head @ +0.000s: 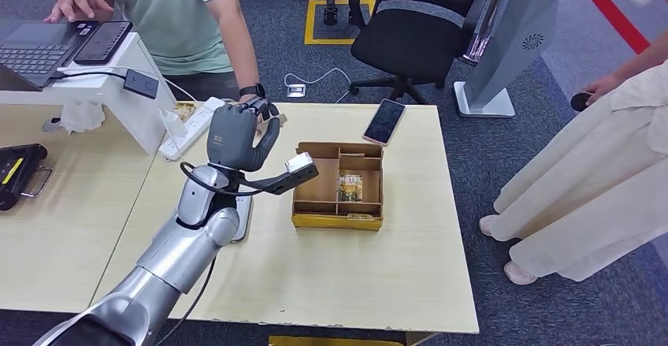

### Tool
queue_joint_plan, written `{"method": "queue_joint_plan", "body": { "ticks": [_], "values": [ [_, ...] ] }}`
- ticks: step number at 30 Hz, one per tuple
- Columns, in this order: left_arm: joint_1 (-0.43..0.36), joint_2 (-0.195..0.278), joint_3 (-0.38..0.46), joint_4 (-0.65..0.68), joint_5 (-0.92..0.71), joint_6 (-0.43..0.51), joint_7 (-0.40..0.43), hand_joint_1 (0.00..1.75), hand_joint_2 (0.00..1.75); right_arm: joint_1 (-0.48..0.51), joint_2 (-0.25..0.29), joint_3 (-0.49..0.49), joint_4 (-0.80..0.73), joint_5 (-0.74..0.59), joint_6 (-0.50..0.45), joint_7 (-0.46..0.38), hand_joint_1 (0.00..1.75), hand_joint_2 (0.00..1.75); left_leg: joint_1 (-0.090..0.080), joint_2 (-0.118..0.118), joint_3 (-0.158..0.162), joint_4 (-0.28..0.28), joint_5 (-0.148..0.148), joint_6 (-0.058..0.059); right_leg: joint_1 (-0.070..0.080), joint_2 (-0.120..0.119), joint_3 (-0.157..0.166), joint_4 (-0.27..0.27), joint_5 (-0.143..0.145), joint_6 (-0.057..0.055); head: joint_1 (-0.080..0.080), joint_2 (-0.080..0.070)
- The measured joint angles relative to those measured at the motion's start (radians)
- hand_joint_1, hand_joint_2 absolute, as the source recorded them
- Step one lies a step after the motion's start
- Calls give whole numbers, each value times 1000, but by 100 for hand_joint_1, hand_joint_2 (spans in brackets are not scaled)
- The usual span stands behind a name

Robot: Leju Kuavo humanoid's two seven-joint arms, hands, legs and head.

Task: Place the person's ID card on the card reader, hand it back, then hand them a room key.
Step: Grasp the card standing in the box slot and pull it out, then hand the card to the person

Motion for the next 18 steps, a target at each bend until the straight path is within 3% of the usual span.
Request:
{"method": "queue_joint_plan", "body": {
  "ticks": [11,18],
  "values": [
    [-101,-71,67,119,-61,133,23,175,175,-10,0,38,8,15,1,23,0,0,0,0,0,0,0,0,0,0,0,0,0,0,0,0],
    [-144,-143,172,195,-208,144,24,175,175,-13,0,67,13,13,1,35,0,0,0,0,0,0,0,0,0,0,0,0,0,0,0,0]
  ]
}}
